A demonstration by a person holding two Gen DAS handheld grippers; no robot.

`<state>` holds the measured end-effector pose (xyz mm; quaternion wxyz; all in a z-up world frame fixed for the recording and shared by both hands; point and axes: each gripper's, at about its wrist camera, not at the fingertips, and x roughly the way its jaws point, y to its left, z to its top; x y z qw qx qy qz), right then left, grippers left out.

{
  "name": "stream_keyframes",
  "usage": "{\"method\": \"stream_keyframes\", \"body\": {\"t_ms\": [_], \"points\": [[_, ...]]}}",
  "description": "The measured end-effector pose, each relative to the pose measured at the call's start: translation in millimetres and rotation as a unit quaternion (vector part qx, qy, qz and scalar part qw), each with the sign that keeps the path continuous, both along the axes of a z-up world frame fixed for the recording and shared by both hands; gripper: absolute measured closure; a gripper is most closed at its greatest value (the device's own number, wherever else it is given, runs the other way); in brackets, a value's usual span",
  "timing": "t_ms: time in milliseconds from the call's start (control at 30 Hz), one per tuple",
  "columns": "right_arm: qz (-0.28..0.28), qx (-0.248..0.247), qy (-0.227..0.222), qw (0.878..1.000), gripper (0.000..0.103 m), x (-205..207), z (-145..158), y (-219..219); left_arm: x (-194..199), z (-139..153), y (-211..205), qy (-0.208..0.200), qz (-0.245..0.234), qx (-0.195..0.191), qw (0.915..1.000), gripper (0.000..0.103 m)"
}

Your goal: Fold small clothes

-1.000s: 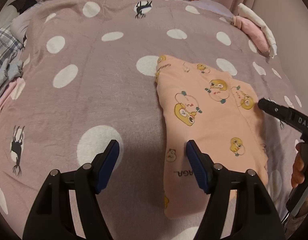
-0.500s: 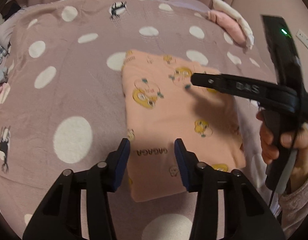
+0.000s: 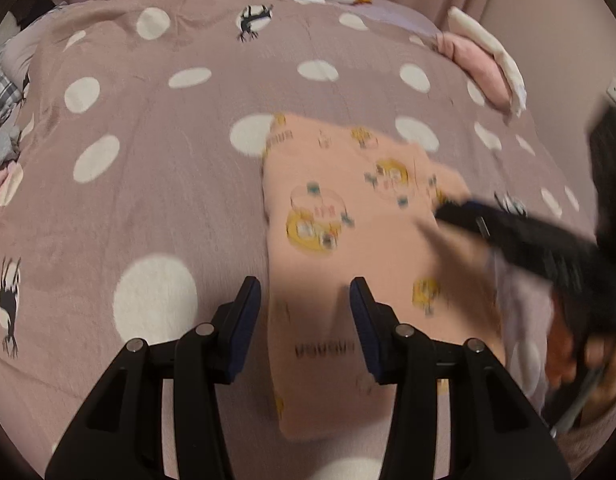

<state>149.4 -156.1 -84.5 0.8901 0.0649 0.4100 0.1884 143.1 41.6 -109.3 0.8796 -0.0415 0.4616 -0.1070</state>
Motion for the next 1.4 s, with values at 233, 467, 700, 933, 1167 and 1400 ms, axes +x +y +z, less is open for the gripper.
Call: {"method": "stream_keyframes", "body": {"t_ms": [233, 467, 700, 933, 1167, 1400], "points": [[0.034, -0.013, -0.022, 0.999, 0.057, -31.0, 2.0, -2.1, 29.2, 8.1, -16.6, -0.031, -0.013, 0.023, 0.9992, 0.058], [0.047, -0.033, -0.004, 0.998, 0.057, -39.4, -13.1, -3.0, 47.3, -15.9, -25.5, -0.001, -0.024, 0.060, 0.9979, 0.059], [0.046, -0.060, 0.004, 0.997, 0.057, -40.0, -18.8, 4.5, 34.4, -10.2, -19.8, -0.008, -0.020, 0.056, 0.9982, 0.057], [0.063, -0.043, -0.004, 0.997, 0.057, -57.5, -18.4, 5.2, -4.0, -7.8, -11.6, -0.017, -0.024, 0.042, 0.9987, 0.057], [0.036, -0.074, 0.002, 0.997, 0.057, -66.7, -26.4, -2.0, -27.7, -26.9, -11.2, -0.002, -0.031, 0.045, 0.9985, 0.054], [0.005, -0.062, 0.021, 0.998, 0.057, -74.3, -32.0, -27.0, -42.6, -24.2, -4.3, -0.002, -0.027, 0.041, 0.9988, 0.054]]}}
